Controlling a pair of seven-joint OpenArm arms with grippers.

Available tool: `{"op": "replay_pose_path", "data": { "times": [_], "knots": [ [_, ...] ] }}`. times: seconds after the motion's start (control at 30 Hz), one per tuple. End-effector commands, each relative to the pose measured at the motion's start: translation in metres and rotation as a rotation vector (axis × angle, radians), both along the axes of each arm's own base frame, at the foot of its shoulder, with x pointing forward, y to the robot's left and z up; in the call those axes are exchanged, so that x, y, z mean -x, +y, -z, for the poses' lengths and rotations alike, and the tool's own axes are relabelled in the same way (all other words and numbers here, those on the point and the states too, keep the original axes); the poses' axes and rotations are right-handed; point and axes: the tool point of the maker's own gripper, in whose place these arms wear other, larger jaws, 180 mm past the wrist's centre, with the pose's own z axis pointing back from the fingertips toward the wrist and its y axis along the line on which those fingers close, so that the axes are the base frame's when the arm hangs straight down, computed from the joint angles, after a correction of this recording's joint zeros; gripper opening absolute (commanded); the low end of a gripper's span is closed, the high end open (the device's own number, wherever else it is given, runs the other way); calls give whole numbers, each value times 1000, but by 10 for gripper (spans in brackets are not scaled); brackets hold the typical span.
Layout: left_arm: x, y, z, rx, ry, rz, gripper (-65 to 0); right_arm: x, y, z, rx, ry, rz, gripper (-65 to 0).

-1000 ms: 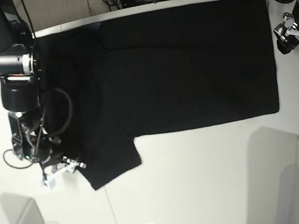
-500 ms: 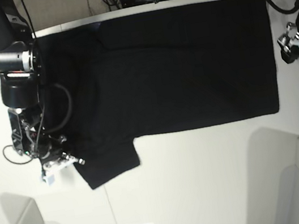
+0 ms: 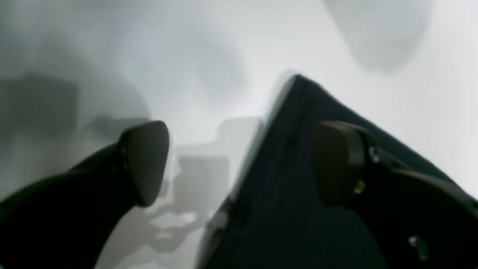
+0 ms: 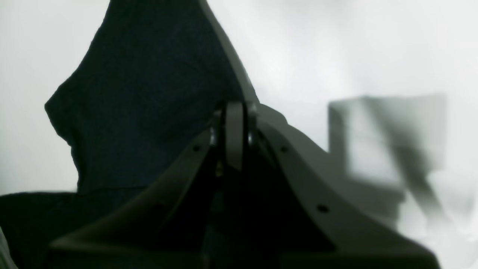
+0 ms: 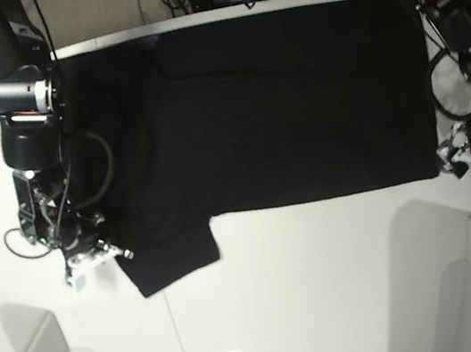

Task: Fold the T-shirt properly
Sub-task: 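Grasp the side edges of the shirt with both grippers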

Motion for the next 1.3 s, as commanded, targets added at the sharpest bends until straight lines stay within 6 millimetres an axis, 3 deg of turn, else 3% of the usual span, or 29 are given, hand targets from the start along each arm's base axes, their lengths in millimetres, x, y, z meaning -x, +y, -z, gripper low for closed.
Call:
{"op": "replay_pose_path", "data": {
  "times": [0.0, 0.2, 0.43, 0.77, 0.8, 0.97, 1.17, 1.27],
  "knots": [
    [-20, 3, -19, -13, -52, 14, -81, -10, -5, -12, 12, -19, 0, -650],
    [-45, -14, -14, -7, -41, 57, -81, -10, -6, -12, 11, -20, 4, -650],
    [-39, -19, 13, -21, 7, 66, -81, -9, -10, -12, 16, -20, 7, -650],
    [-34, -31, 26, -10, 29, 82, -92, -10, -8, -13, 14, -21, 5, -650],
    [-34, -31, 27, -12, 30, 82, -118, -10, -8, -13, 14, -21, 5, -650],
    [-32, -33, 31, -4, 41, 78, -370, -10, -6, -13, 14, -21, 2, -650],
    [-23, -31, 43, 16, 79, 59, -490, -10, -7, -13, 15, -21, 3, -650],
    [-23, -29, 43, 14, 81, 57, -642, -10, -7, -13, 15, -21, 3, -650]
  ]
}}
